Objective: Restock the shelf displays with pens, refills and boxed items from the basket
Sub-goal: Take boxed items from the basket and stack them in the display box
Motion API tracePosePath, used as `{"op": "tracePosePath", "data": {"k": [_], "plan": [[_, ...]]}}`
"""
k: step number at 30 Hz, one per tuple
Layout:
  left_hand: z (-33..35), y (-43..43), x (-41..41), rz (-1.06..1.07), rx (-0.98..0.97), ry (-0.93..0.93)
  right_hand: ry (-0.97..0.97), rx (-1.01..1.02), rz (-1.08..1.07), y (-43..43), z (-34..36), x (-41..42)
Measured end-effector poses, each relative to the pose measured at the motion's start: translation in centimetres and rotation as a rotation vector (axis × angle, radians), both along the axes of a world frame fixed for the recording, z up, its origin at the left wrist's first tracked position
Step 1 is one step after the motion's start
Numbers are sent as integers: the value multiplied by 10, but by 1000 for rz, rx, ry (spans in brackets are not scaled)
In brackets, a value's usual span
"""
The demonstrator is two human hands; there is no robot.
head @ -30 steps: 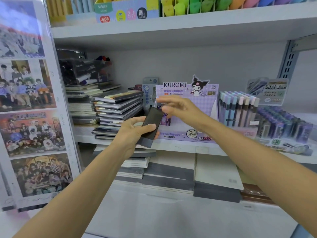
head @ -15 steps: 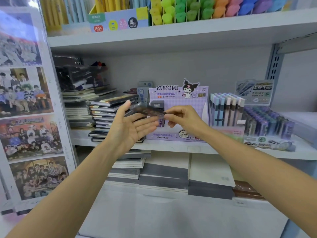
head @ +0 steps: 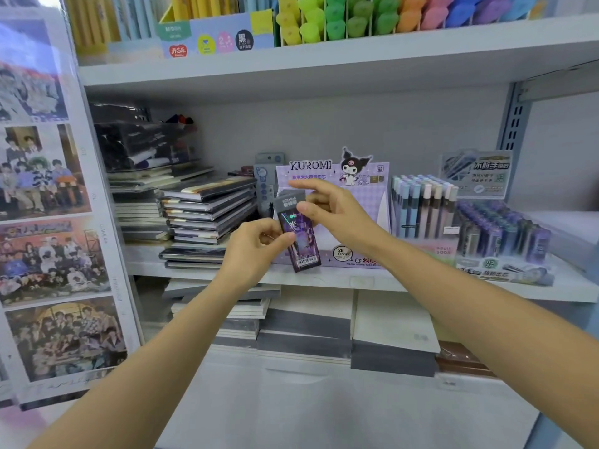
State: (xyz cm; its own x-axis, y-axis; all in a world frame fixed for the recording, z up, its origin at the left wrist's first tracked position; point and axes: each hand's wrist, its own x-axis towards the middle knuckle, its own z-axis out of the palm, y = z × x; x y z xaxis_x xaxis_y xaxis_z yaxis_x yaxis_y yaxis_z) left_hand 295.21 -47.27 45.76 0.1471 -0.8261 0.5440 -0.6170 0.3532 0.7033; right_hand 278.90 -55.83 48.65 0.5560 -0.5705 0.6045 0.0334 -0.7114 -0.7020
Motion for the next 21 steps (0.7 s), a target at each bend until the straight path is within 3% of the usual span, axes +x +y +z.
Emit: {"op": "tracePosePath", "data": {"k": [3,7,9,21], "plan": [[-9,-2,1,139,-87,-192,-61,-34,-129,-4,9,5],[-34,-4,17,191,-35,-767,-264,-9,-339,-17,16,6],[-48,-6,23,209,-1,-923,-245,-15,-390,-23,15,10],[-59,-9,23,250,-74,-987,121,-261,-440,-32,6,27]]}}
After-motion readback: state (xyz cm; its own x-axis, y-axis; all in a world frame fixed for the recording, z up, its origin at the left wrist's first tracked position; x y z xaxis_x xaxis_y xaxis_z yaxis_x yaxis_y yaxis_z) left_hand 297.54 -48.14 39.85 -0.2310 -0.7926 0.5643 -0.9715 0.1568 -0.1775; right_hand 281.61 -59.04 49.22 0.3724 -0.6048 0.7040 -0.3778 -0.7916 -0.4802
